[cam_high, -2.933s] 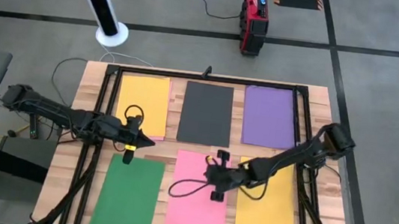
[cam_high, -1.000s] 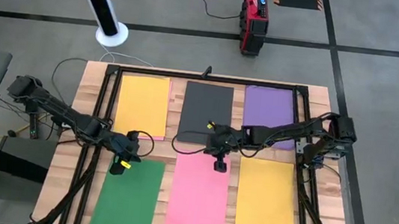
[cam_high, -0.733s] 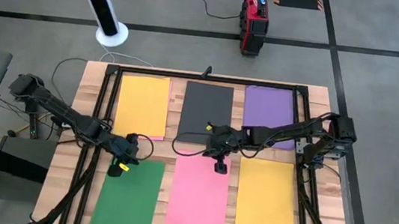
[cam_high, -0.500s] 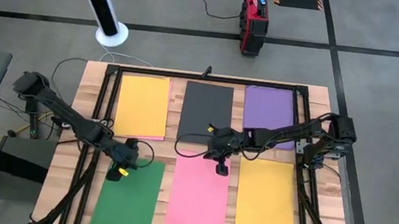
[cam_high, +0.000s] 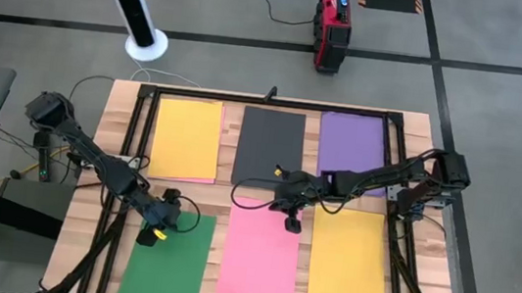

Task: Organize paper
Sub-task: Adjust the green paper

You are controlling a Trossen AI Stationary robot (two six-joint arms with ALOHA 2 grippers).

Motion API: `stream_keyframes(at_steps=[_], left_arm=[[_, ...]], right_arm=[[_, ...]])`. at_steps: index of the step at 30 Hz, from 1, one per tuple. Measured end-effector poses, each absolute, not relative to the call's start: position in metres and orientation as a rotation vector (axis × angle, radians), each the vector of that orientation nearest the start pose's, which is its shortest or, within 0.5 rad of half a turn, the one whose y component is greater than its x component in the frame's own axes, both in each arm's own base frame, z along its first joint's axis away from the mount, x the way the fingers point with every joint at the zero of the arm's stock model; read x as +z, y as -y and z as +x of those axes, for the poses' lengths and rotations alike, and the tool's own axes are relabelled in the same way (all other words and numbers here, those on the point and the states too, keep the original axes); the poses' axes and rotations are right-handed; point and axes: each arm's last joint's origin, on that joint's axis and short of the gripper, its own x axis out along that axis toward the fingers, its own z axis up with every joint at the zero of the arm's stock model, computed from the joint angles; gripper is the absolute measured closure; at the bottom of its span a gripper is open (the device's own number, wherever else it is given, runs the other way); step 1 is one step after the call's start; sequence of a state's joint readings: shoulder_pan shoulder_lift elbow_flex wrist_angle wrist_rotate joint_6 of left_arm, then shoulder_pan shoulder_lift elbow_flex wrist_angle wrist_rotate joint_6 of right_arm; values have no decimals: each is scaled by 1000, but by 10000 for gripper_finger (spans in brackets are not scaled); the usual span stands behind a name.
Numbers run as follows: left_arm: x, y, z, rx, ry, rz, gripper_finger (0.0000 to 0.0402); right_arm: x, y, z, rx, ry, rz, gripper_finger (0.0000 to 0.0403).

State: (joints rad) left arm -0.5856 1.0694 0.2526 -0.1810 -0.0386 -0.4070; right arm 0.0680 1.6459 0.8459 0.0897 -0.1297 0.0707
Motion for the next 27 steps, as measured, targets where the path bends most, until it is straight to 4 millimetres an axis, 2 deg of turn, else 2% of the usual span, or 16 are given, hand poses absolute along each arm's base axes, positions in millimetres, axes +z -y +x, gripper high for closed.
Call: stream_keyframes(at_steps=[19, 27], left_arm=[[113, 84, 130, -192, -1115, -1, 402], [130, 85, 135, -106, -1161, 68, 402]], right_arm=[[164, -31, 320, 95, -803, 87, 403], [166, -37, 318, 102, -799, 92, 403]])
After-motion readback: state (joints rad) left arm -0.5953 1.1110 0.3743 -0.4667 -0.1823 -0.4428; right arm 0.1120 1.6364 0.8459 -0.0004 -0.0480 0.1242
